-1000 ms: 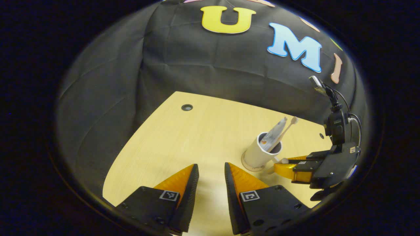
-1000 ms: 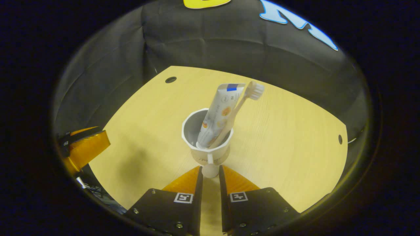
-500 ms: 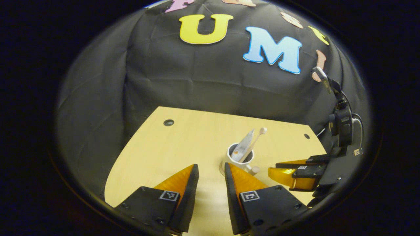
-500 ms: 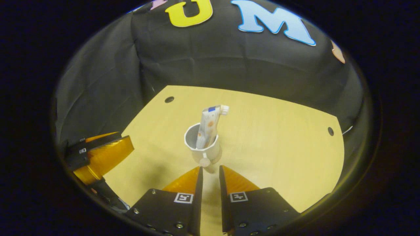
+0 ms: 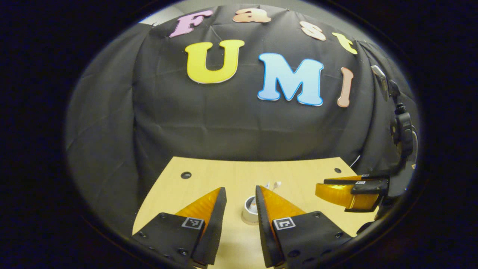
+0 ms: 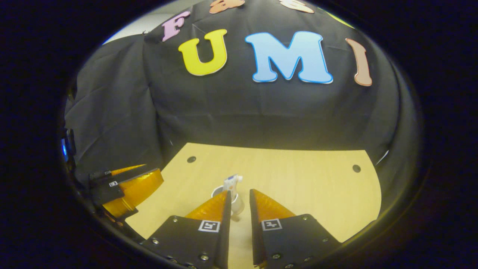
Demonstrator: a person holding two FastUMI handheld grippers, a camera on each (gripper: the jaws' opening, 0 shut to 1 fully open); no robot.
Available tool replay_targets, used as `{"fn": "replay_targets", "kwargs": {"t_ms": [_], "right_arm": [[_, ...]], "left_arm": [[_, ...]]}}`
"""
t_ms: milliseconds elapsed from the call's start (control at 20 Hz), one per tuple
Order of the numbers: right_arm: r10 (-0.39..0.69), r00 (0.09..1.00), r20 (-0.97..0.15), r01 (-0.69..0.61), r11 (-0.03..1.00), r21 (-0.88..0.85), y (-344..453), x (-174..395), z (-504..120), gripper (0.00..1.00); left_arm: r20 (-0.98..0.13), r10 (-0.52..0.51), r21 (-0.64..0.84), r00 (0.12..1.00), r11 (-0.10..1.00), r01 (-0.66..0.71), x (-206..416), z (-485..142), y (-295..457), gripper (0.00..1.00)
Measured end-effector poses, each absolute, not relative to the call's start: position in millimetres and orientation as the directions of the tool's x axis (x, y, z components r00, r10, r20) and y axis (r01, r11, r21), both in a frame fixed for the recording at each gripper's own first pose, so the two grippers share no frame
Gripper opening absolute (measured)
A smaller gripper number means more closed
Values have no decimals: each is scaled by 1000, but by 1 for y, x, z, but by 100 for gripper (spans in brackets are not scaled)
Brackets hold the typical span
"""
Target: Put the toothbrush and toothpaste on the desktop into the cup, then pick up the cup and place it on the coaster on the desktop.
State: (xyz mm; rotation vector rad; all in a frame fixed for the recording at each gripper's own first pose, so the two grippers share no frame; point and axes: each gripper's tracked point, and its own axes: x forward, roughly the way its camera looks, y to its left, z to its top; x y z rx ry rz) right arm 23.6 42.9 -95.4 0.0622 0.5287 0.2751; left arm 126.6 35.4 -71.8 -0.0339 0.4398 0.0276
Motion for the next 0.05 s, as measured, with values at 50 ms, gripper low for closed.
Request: {"fn": "replay_targets", "kwargs": {"t_ms": [50], "right_arm": [[271,850,-452,-237,963,131,41,25,-81,25]], "left_arm": [[-394,13,-22,919,999,-24,130,-55,33,53]]}}
